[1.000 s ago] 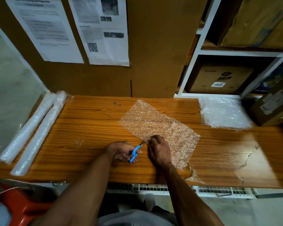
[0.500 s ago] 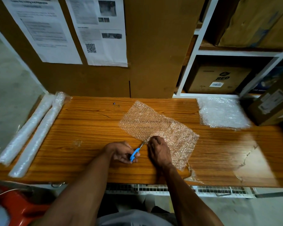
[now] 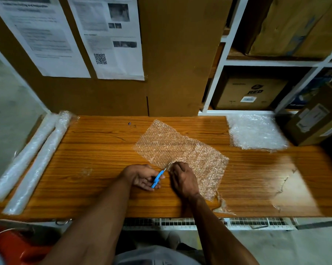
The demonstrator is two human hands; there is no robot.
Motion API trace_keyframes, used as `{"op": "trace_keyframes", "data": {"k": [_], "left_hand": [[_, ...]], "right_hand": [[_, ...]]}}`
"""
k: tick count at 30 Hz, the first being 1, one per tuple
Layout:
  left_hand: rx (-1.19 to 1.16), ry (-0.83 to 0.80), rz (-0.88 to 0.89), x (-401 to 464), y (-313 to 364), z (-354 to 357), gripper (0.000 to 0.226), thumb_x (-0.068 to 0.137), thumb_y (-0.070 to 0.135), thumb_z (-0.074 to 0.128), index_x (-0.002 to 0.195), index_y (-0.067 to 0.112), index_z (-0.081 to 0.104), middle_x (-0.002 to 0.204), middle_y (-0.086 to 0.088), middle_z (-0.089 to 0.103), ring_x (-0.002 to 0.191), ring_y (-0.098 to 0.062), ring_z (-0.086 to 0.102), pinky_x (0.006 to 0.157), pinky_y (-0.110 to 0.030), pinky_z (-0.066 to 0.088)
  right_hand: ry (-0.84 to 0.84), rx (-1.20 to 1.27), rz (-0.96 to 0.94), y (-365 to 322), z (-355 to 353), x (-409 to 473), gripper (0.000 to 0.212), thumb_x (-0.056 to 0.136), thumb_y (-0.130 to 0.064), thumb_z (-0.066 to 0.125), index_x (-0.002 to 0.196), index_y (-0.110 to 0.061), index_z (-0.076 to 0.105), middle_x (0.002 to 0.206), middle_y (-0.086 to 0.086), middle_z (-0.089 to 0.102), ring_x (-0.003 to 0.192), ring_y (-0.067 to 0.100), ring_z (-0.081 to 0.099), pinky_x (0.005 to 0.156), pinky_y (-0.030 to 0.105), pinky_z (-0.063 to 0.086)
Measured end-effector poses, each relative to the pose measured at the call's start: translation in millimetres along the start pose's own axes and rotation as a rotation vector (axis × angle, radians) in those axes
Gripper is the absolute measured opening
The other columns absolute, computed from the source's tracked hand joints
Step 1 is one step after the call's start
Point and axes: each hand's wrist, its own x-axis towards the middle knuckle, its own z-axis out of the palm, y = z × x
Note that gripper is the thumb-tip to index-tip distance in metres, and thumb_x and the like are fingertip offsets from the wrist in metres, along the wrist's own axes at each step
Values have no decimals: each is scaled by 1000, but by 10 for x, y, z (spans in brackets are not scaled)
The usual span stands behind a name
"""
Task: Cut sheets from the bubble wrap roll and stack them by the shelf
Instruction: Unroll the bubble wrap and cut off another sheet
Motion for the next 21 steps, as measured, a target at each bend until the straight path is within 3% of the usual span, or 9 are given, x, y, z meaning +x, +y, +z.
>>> {"op": "trace_keyframes", "data": {"k": [2,7,10,21], "left_hand": [[-2,12,4,17,22,30,30,90,35,78,100,7,72,107,-12,77,88,-13,74,72,-27,62],[-10,70,69,71,43,104,26,93,22,77,104,-1,68,91,-13,76,64,-8,72,51,-16,55],[-49,73,75,87,29,111,32,91,20,78,111,-2,66,88,-13,77,67,-10,73,52,-18,56],[-61,-30,-10,70,76,111,38,96,25,73,122,0,62,115,-15,73,98,-19,73,71,-42,64]], "right_hand": [[-22,-7,7,11,1,4,18,105,-25,54,112,-11,61,111,6,61,97,27,55,76,41,50],[-32,-1,6,8,-28,-4,21,106,-25,53,118,-10,61,114,7,63,100,26,54,79,40,49],[-44,7,25,39,-48,-11,22,106,-27,51,119,-11,60,113,7,63,100,25,54,78,39,50],[-104,57,28,85,-51,-33,22,107,-34,45,116,-18,57,109,4,62,92,24,57,71,36,48]]}}
